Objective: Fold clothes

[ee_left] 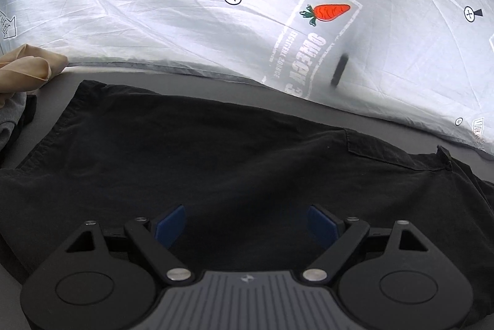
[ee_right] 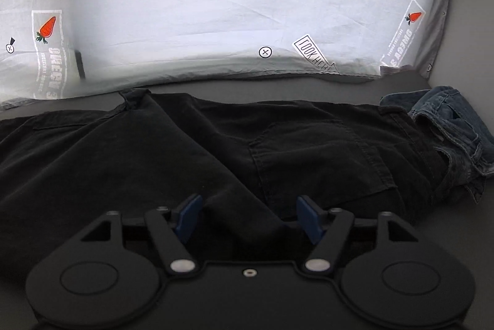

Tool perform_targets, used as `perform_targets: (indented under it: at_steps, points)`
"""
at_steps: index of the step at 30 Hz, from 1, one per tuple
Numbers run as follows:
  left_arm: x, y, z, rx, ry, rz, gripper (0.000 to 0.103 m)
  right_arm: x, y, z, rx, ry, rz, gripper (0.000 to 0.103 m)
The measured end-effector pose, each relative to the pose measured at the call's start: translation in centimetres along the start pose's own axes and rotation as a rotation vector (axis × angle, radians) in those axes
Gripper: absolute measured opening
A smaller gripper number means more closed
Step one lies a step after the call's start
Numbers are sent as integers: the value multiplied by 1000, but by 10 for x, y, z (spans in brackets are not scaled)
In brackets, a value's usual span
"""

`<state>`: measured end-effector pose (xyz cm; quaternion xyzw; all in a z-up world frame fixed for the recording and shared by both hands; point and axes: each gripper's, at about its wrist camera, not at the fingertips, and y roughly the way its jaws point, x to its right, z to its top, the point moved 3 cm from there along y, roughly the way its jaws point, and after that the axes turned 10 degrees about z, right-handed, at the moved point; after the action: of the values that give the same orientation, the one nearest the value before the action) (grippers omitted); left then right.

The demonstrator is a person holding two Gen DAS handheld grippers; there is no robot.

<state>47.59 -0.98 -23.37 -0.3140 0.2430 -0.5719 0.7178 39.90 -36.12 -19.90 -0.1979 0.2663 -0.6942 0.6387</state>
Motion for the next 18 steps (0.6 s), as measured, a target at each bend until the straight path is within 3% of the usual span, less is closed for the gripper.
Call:
perform_targets:
  at_steps: [4, 8, 12, 18]
  points:
    - [56, -8, -10, -5, 121, -76, 87, 36, -10, -9, 31, 119, -67, 75]
    - [95, -1, -19, -33, 205, -101, 87, 99, 0, -21, 37, 337, -116, 77]
    - [111, 15, -29, -75, 247, -78, 88, 163, 18, -27, 89, 566, -130, 83]
    - [111, 32, -29, -117, 261, -88, 96, 211, 51, -22, 135, 689, -143, 93]
